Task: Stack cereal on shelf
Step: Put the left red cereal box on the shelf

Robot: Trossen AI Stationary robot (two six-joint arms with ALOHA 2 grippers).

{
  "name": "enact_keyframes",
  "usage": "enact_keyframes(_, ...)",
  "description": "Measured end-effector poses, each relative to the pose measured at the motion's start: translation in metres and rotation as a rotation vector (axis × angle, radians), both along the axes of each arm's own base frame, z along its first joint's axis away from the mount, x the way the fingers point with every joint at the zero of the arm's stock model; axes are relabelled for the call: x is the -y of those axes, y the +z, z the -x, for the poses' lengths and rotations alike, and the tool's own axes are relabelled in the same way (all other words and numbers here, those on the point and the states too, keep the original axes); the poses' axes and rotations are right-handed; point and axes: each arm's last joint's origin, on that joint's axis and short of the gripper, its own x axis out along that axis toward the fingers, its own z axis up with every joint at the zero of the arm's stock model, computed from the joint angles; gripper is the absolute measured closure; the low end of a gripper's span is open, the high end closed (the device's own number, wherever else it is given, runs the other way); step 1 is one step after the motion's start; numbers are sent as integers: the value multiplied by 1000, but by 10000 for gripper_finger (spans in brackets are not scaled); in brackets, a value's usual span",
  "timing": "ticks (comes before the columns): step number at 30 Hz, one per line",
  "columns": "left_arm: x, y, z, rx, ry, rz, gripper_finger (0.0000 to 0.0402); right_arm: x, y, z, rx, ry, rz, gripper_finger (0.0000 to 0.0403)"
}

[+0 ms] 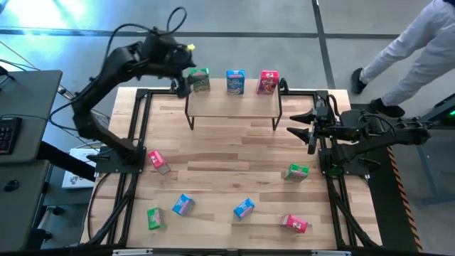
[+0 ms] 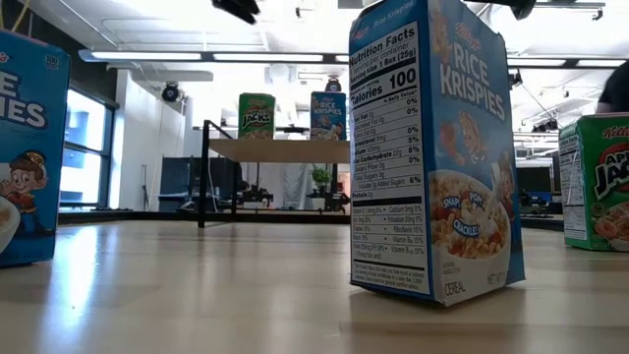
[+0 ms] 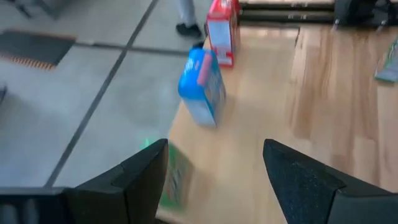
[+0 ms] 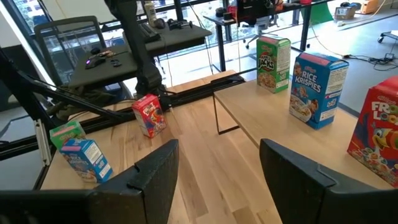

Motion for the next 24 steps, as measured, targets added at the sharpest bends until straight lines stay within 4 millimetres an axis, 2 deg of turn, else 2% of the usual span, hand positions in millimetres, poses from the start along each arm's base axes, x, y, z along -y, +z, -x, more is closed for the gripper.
enact_keyframes(5,29,1,16,-58,130,68,147,0,0,0,0,2,-1,185)
enact_keyframes(13,55,-12,29,-165,389,273,147,0,0,0,0,2,0,185)
enact_keyframes(24,79,-33,16,-62,678,480,147,0,0,0,0,1,0,185)
